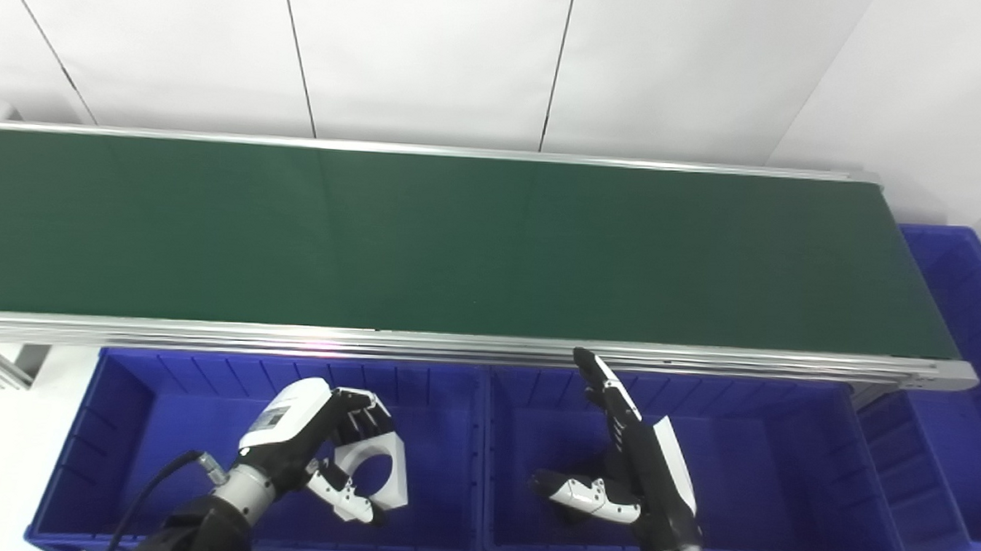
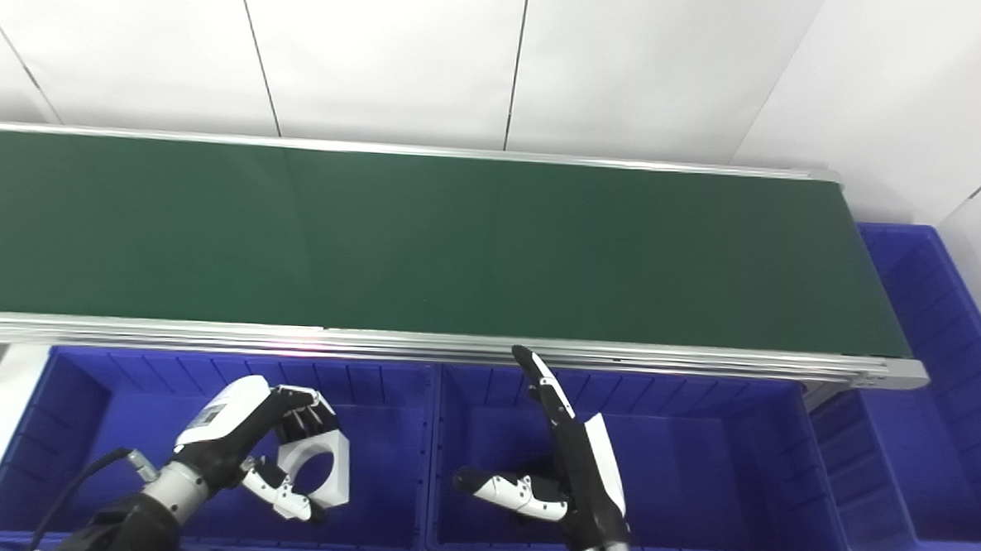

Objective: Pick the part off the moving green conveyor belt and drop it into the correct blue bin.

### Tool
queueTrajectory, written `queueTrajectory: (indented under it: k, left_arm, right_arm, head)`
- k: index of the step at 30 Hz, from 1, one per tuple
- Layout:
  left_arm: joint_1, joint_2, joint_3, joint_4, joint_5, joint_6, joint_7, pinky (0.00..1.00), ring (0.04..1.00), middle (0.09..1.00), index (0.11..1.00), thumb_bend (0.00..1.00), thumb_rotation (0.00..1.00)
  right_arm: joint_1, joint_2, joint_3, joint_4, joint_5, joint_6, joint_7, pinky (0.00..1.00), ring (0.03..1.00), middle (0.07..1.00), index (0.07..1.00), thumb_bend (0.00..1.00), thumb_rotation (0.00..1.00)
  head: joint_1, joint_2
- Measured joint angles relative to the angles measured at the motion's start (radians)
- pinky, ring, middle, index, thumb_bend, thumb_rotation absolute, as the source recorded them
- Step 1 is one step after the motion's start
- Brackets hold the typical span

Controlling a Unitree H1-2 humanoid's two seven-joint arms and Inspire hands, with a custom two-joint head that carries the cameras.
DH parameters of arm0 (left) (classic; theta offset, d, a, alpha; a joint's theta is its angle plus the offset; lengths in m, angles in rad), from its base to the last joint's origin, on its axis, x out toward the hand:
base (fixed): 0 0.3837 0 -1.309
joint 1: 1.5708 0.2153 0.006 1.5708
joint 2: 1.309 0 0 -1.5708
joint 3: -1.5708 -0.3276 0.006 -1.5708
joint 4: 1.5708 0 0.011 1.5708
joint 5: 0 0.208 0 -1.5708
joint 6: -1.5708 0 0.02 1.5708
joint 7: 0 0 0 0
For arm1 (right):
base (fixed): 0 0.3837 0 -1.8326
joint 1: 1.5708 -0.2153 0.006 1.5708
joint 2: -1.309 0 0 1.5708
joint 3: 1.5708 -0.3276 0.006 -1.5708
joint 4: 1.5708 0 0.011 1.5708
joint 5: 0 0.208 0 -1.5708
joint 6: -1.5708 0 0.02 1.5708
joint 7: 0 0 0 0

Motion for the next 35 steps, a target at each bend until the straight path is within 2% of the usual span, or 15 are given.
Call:
queueTrajectory:
  k: [1,2,3,5,6,8,11,13,15,17,21,23,27,35]
  left_arm:
    - [0.000,-0.005,-0.003,-0.006,0.017,0.037,-0.010,0.64,0.724,0.786,0.782,0.64,0.00]
    - [0.000,-0.010,-0.004,-0.016,0.034,0.070,-0.024,0.69,0.802,0.868,0.865,0.67,0.07]
    - [0.000,-0.013,-0.005,-0.026,0.045,0.102,-0.034,0.71,0.829,0.896,0.894,0.68,0.10]
    - [0.001,-0.018,-0.005,-0.043,0.049,0.146,-0.048,0.65,0.843,0.954,0.973,0.72,0.19]
    - [0.002,-0.018,-0.006,-0.056,0.047,0.159,-0.057,0.64,0.854,0.974,0.989,0.76,0.26]
    - [0.004,-0.021,-0.004,-0.077,0.041,0.173,-0.063,0.67,0.872,0.988,0.999,0.81,0.33]
    - [0.020,-0.037,0.031,-0.097,-0.045,0.165,-0.055,0.73,0.880,0.982,1.000,0.86,0.37]
    - [0.039,-0.051,0.068,-0.096,-0.136,0.123,-0.040,0.81,0.913,0.982,1.000,0.84,0.38]
    - [0.065,-0.055,0.093,-0.096,-0.265,0.050,-0.041,0.90,0.955,0.978,0.993,0.85,0.45]
    - [0.093,-0.054,0.110,-0.097,-0.374,-0.020,-0.044,0.95,0.960,0.962,0.981,0.88,0.46]
    - [0.141,-0.061,0.127,-0.098,-0.548,-0.139,-0.053,0.98,0.945,0.936,0.954,0.95,0.45]
    - [0.167,-0.081,0.136,-0.098,-0.634,-0.200,-0.055,0.92,0.913,0.911,0.927,0.97,0.45]
    - [0.199,-0.122,0.133,-0.092,-0.696,-0.308,-0.055,0.84,0.875,0.888,0.910,0.95,0.43]
    - [0.206,-0.132,0.130,-0.052,-0.719,-0.369,-0.061,0.87,0.872,0.885,0.904,0.93,0.43]
  right_arm:
    - [0.001,0.000,0.000,0.000,0.000,0.000,0.000,0.92,0.948,0.932,0.930,0.97,0.51]
    - [0.003,-0.001,0.000,0.000,-0.001,0.000,0.000,0.91,0.946,0.934,0.932,0.97,0.52]
    - [0.005,-0.002,0.000,0.000,-0.003,0.000,0.000,0.90,0.945,0.935,0.933,0.97,0.52]
    - [0.008,-0.006,0.001,-0.001,-0.007,0.000,0.000,0.91,0.944,0.935,0.933,0.96,0.52]
    - [0.010,-0.008,0.001,-0.001,-0.009,0.000,0.000,0.91,0.940,0.933,0.932,0.96,0.52]
    - [0.012,-0.012,0.001,-0.002,-0.014,0.000,0.000,0.92,0.938,0.932,0.933,0.96,0.52]
    - [0.018,-0.016,0.001,-0.005,-0.015,0.000,0.000,0.91,0.940,0.935,0.935,0.96,0.52]
    - [0.021,-0.017,0.001,-0.006,-0.015,0.000,0.000,0.91,0.942,0.933,0.935,0.96,0.52]
    - [0.026,-0.017,0.002,-0.006,-0.014,0.000,0.000,0.90,0.945,0.933,0.933,0.97,0.51]
    - [0.030,-0.017,0.002,-0.006,-0.014,0.000,0.000,0.92,0.952,0.940,0.938,0.97,0.52]
    - [0.035,-0.021,0.004,-0.011,-0.016,0.000,0.001,0.91,0.955,0.949,0.940,0.97,0.52]
    - [0.037,-0.023,0.004,-0.012,-0.016,0.000,0.003,0.90,0.952,0.952,0.939,0.98,0.52]
    - [0.040,-0.025,0.004,-0.014,-0.016,0.002,0.007,0.90,0.954,0.955,0.943,0.98,0.52]
    - [0.041,-0.025,0.004,-0.017,-0.016,0.023,0.007,0.91,0.958,0.960,0.944,0.97,0.51]
  head:
    - [0.000,0.000]
    - [0.009,-0.003]
    - [0.011,-0.003]
    - [0.017,-0.008]
    - [0.018,-0.009]
    - [0.028,-0.021]
    - [0.032,-0.029]
    - [0.038,-0.037]
    - [0.044,-0.046]
    - [0.046,-0.052]
    - [0.046,-0.055]
    - [0.049,-0.054]
    - [0.049,-0.057]
    - [0.066,-0.060]
